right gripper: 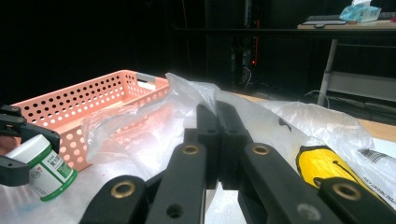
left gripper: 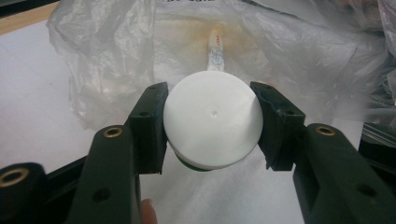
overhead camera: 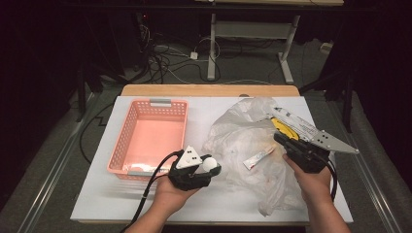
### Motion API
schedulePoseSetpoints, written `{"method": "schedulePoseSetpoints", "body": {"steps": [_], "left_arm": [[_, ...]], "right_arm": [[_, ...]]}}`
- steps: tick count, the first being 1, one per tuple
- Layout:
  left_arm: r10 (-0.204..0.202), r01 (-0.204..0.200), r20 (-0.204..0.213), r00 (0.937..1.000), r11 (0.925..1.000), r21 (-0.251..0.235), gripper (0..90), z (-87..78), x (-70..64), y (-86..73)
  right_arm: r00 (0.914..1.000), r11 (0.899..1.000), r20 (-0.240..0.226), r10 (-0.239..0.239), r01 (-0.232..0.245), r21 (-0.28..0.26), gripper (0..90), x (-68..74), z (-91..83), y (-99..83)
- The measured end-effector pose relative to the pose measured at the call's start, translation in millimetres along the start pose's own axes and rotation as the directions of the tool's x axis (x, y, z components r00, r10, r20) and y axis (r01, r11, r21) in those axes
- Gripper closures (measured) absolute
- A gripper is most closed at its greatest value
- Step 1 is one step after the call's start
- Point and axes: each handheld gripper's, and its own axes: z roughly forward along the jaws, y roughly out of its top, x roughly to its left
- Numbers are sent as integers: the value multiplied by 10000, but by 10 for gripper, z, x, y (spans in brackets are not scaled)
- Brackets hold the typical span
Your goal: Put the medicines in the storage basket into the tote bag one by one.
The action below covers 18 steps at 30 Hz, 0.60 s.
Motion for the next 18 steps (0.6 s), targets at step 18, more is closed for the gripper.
{"method": "schedulePoseSetpoints", "body": {"steps": [18], "left_arm": [[306, -306, 16, 9995, 9994, -172, 486, 424, -116, 242]], "right_arm": [[10000, 10000, -80, -29, 29, 37, 900, 28, 26, 4]]}}
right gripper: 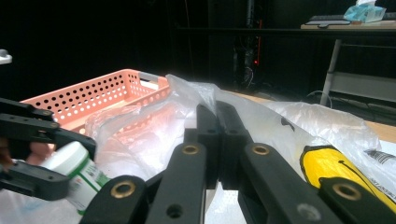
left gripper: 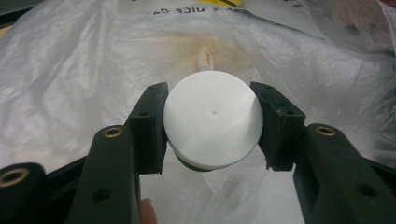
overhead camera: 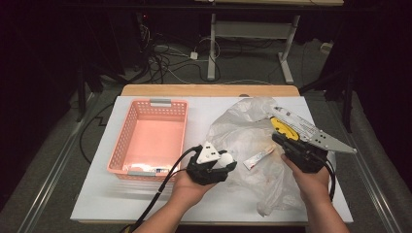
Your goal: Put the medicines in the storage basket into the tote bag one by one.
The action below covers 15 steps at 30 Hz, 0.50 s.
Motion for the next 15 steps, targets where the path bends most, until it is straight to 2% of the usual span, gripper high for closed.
{"method": "schedulePoseSetpoints", "body": {"steps": [7, 15], "left_arm": [[110, -110, -53, 9999, 9999, 24, 486, 263, 0, 149], [271, -273, -169, 9995, 9995, -141, 486, 465, -10, 289]], "right_arm": [[10000, 10000, -6, 37, -37, -31, 900, -17, -6, 1], [9999, 9999, -19, 113, -113, -52, 900, -37, -6, -3]]}}
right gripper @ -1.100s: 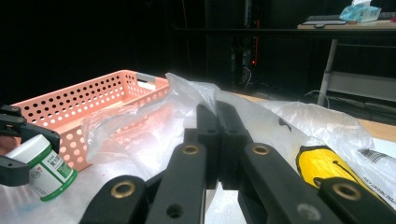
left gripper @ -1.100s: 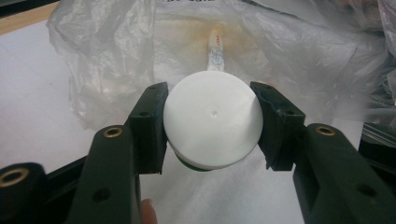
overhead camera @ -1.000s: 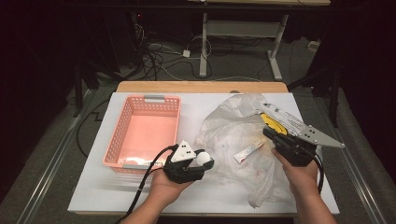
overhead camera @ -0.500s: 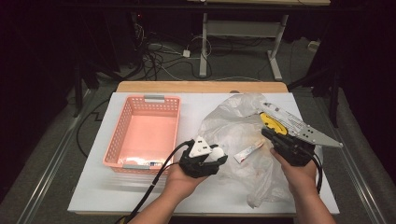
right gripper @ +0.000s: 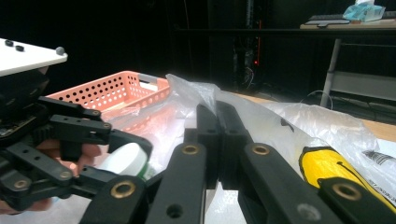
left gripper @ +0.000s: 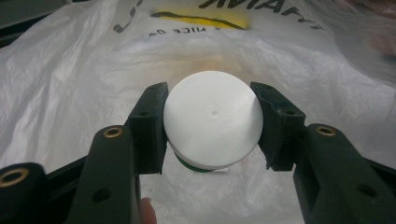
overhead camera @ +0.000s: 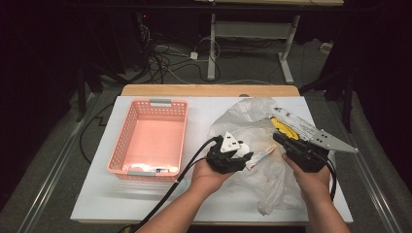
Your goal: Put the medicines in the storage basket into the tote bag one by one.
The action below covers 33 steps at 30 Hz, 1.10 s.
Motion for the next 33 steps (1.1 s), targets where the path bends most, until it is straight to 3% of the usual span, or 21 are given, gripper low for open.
{"method": "schedulePoseSetpoints", "body": {"steps": [11, 17, 21, 33], "left_arm": [[220, -221, -192, 9996, 9998, -25, 485, 250, -26, 112], [254, -261, -571, 9980, 9996, -110, 485, 410, 7, 129], [265, -256, -785, 9966, 9996, 126, 485, 559, 38, 113], [-191, 248, -1242, 9921, 9987, 445, 484, 904, 106, 7]], "right_arm": [[10000, 10000, -28, 80, -80, -39, 900, -10, 5, 5], [9999, 10000, -87, 82, -83, -41, 900, -18, 17, 1], [9999, 9999, -82, 144, -144, -25, 900, -14, 22, 0], [9999, 9999, -89, 135, -134, 44, 900, -32, 37, -19]]}}
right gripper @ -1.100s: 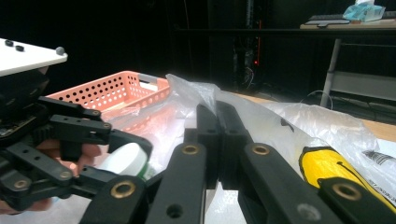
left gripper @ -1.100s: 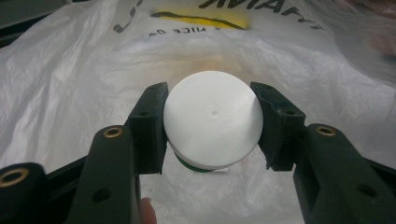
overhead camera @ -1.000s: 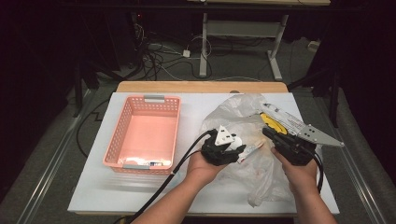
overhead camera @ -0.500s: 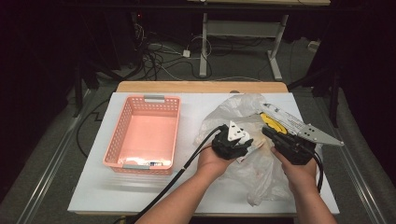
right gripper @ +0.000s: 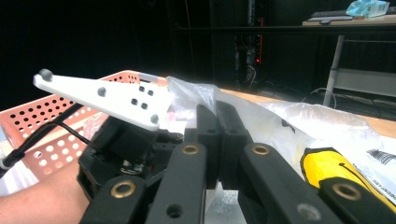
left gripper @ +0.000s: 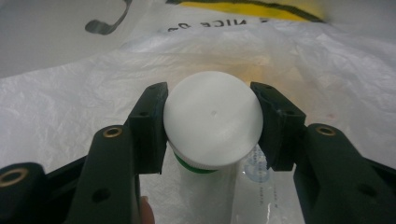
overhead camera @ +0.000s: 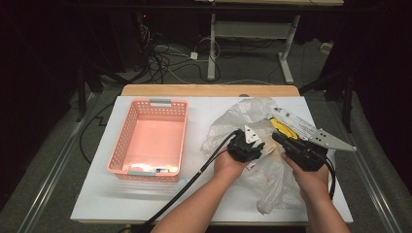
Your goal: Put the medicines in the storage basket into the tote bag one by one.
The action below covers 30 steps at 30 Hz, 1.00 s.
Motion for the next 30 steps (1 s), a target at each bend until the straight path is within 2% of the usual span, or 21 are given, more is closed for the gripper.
{"method": "schedulePoseSetpoints", "body": {"steps": [6, 12, 14, 21, 25, 30], "left_arm": [[-80, 80, 1, 10000, 9993, 355, 483, 95, 6, -63], [-254, 255, -37, 9997, 9994, 224, 475, 126, 14, -76], [-410, 410, -29, 9992, 9990, 156, 428, 122, 18, -71], [-359, 359, -10, 9994, 9993, 65, 358, 18, -4, -55], [-78, 77, -32, 10000, 9999, -117, 356, -95, -47, -73], [-194, 198, 353, 9992, 9997, -113, 327, -248, -86, -134]], "right_arm": [[10000, 10000, 63, 31, -31, -2, 900, -11, -10, -3], [10000, 10000, 44, 22, -22, 4, 900, -7, -14, -5], [10000, 10000, 44, 17, -17, -1, 900, -8, -14, -5], [10000, 10000, 19, -8, 8, 32, 900, -10, -11, -7], [10000, 10000, 43, -18, 18, 24, 900, 0, -12, -6], [10000, 10000, 47, -24, 24, 43, 900, 4, -18, -3]]}}
